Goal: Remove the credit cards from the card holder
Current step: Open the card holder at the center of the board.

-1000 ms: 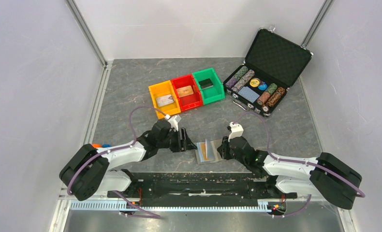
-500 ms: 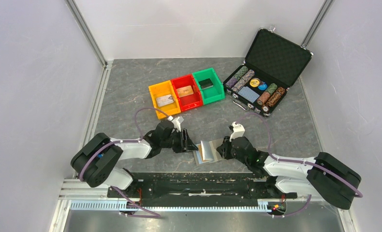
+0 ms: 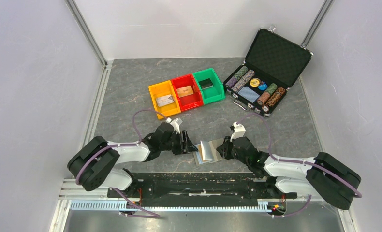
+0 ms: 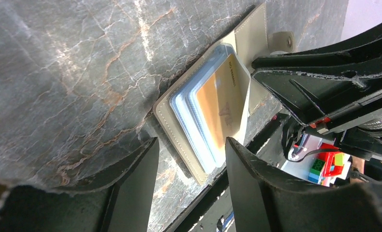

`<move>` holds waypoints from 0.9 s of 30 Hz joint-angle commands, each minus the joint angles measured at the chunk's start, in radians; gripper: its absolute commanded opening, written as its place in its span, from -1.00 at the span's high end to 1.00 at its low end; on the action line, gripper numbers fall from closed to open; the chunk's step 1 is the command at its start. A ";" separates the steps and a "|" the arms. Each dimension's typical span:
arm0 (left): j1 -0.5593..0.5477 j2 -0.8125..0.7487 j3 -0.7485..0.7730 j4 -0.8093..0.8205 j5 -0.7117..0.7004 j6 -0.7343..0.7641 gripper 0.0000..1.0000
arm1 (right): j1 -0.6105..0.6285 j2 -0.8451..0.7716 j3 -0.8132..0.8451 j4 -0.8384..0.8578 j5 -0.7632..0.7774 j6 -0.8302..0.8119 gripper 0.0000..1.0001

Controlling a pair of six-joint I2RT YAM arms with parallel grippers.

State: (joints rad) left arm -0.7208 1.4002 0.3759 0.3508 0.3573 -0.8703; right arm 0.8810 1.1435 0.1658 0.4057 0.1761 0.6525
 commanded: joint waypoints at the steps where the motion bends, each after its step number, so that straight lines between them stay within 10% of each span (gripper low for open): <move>1: -0.009 -0.033 -0.019 -0.015 -0.055 -0.025 -0.21 | -0.001 0.021 -0.031 -0.061 -0.037 0.003 0.54; 16: -0.087 0.038 0.012 0.049 -0.115 -0.084 -0.05 | -0.001 0.014 -0.045 -0.030 -0.067 0.016 0.55; 27: -0.092 0.099 -0.069 0.456 -0.015 -0.197 -0.12 | 0.000 0.038 -0.054 0.029 -0.105 0.030 0.57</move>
State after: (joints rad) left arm -0.7940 1.4593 0.3248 0.5591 0.2749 -0.9836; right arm 0.8742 1.1545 0.1394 0.4717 0.1429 0.6655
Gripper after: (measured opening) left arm 0.551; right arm 0.219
